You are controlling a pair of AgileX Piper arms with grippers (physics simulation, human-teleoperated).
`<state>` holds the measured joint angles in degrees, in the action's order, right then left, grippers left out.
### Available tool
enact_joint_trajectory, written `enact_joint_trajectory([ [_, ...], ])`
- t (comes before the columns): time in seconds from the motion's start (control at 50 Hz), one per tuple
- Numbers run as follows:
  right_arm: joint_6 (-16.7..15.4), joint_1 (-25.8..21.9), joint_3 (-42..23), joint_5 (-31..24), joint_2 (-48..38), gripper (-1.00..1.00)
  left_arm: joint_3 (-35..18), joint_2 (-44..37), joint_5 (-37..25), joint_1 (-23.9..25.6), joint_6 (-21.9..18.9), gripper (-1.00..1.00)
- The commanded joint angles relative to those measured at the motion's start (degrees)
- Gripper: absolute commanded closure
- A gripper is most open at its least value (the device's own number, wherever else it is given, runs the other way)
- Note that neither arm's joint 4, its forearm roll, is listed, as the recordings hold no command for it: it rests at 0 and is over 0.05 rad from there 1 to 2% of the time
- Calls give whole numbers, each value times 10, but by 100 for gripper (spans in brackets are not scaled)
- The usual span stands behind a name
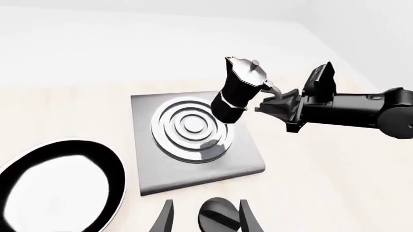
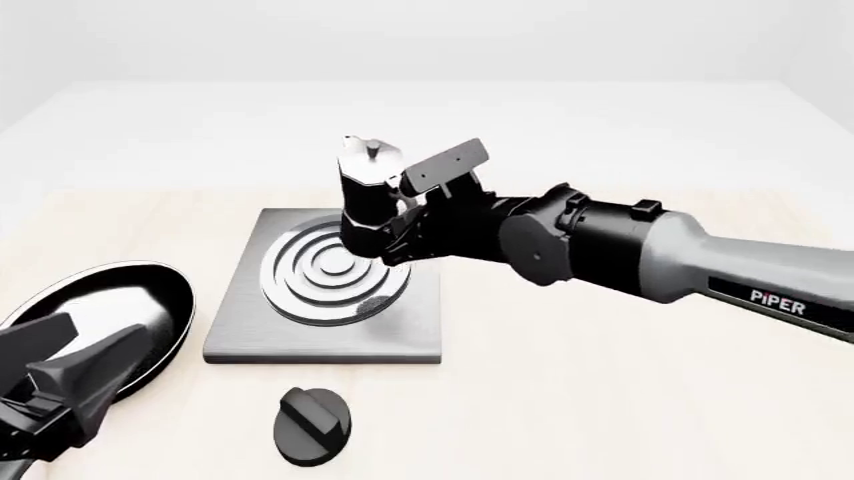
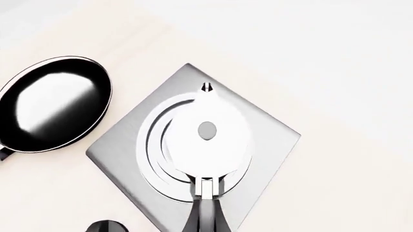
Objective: Turn on the stove and put the moka pot on it.
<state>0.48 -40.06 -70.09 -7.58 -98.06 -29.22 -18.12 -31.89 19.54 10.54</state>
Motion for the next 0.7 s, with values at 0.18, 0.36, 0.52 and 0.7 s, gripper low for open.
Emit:
enact_joint_trajectory([
  [0.18, 10, -19, -69, 24, -85, 100, 16, 7, 6, -4, 10, -100],
  [0.36, 9, -31, -83, 29, -115, 100, 19, 11, 4, -9, 13, -100],
  [0.52, 3, -36, -89, 36, -134, 100, 23, 13, 5, -11, 15, -100],
  [0.7, 1, -38, -96, 38, -153, 100, 27, 18, 3, -13, 18, -100],
])
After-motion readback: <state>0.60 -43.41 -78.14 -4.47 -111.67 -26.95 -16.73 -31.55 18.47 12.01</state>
